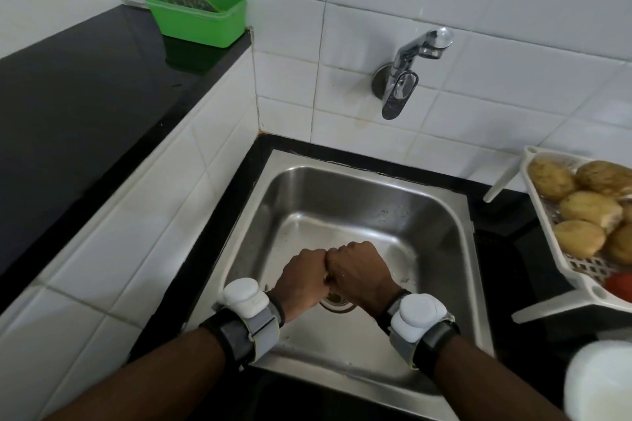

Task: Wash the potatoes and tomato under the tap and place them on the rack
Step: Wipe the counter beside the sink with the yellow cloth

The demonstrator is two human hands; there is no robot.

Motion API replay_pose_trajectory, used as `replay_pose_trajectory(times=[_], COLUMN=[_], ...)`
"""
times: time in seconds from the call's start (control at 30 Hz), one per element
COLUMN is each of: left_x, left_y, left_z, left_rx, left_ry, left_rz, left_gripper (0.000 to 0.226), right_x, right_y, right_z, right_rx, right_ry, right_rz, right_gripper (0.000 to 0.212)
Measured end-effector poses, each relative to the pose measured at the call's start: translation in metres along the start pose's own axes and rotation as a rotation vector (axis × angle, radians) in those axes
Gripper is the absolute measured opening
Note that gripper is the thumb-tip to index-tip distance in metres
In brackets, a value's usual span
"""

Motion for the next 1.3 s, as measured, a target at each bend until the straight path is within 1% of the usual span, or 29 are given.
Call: replay_pose_trajectory(times=[0.07,0.1,0.13,0.2,0.27,0.3,0.33,0.37,0.43,0.47,0.5,0.6,0.67,0.7,0.77,0.83,0.9,1.0,1.03,1.07,1.1,1.13,1.17,1.2,1.23,1.27,1.3], left_x=[-0.004,-0.006,-0.010,-0.013,-0.007,-0.004,-0.001,0.000,0.003,0.007,0.012,0.023,0.025,0.023,0.022,0.021,0.023,0.025,0.025,0.026,0.026,0.025,0.024,0.023,0.023,0.024,0.026], left_y=[-0.003,-0.009,-0.011,-0.018,-0.021,-0.024,-0.023,-0.027,-0.032,-0.035,-0.041,-0.056,-0.059,-0.063,-0.065,-0.068,-0.073,-0.081,-0.084,-0.086,-0.090,-0.094,-0.098,-0.102,-0.104,-0.108,-0.109], left_z=[-0.002,-0.001,-0.003,-0.005,-0.008,-0.006,-0.005,0.000,0.006,0.006,0.004,-0.006,-0.010,-0.013,-0.014,-0.016,-0.018,-0.017,-0.017,-0.016,-0.015,-0.014,-0.014,-0.013,-0.009,0.000,0.009], left_rx=[-0.014,-0.015,0.010,0.092,0.159,0.166,0.159,0.134,0.122,0.128,0.131,0.140,0.148,0.146,0.149,0.169,0.179,0.179,0.188,0.196,0.199,0.202,0.202,0.197,0.174,0.123,0.060], left_ry=[0.049,0.082,0.141,0.308,0.426,0.474,0.530,0.591,0.718,0.764,0.798,0.851,0.861,0.862,0.871,0.868,0.859,0.928,0.932,0.921,0.909,0.886,0.855,0.811,0.761,0.704,0.640], left_rz=[-0.004,-0.051,-0.124,-0.268,-0.315,-0.333,-0.363,-0.403,-0.460,-0.443,-0.388,-0.161,-0.079,-0.056,-0.033,-0.014,-0.001,-0.002,-0.001,0.003,0.013,0.030,0.052,0.077,0.102,0.124,0.139], left_gripper=[0.017,0.021,0.029,0.051,0.068,0.076,0.083,0.088,0.092,0.087,0.076,0.030,0.015,0.013,0.016,0.026,0.034,0.034,0.033,0.031,0.030,0.028,0.025,0.020,0.015,0.016,0.022], right_x=[-0.006,-0.008,-0.018,-0.034,-0.044,-0.045,-0.044,-0.039,-0.035,-0.035,-0.034,-0.039,-0.041,-0.042,-0.047,-0.049,-0.050,-0.060,-0.062,-0.064,-0.062,-0.055,-0.044,-0.040,-0.040,-0.047,-0.055], right_y=[0.001,0.002,0.005,0.013,0.022,0.022,0.023,0.020,0.017,0.016,0.016,0.014,0.014,0.013,0.012,0.012,0.011,0.018,0.020,0.024,0.026,0.031,0.034,0.033,0.029,0.025,0.018], right_z=[0.005,0.015,0.026,0.046,0.051,0.051,0.050,0.051,0.055,0.059,0.063,0.073,0.076,0.078,0.082,0.084,0.091,0.112,0.116,0.121,0.127,0.130,0.129,0.124,0.115,0.109,0.102], right_rx=[-0.100,-0.185,-0.309,-0.604,-0.815,-0.855,-0.849,-0.816,-0.749,-0.736,-0.733,-0.746,-0.755,-0.763,-0.790,-0.812,-0.843,-1.017,-1.068,-1.105,-1.117,-1.104,-1.063,-1.002,-0.938,-0.912,-0.907], right_ry=[-0.106,-0.193,-0.352,-0.839,-1.371,-1.552,-1.647,-1.693,-1.702,-1.699,-1.704,-1.733,-1.746,-1.736,-1.731,-1.776,-1.763,-1.696,-1.654,-1.560,-1.406,-1.241,-1.149,-1.155,-1.225,-1.312,-1.415], right_rz=[-0.045,-0.032,-0.035,-0.047,-0.017,0.004,0.012,0.030,0.075,0.110,0.148,0.202,0.203,0.201,0.200,0.194,0.240,0.333,0.350,0.385,0.449,0.535,0.618,0.664,0.658,0.612,0.557], right_gripper=[0.007,0.006,0.011,0.018,0.019,0.025,0.032,0.036,0.036,0.033,0.029,0.027,0.029,0.030,0.032,0.032,0.033,0.033,0.034,0.034,0.032,0.031,0.030,0.028,0.027,0.024,0.023])
Point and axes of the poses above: each hand's wrist, its own y-axis away from the middle knuckle, its own x-axis out of the back of the hand, z = x × y, the point moved 7 cm from there along -y, towards the middle knuckle, and after that the axes turned 6 degrees about z, right-handed, at the moved point
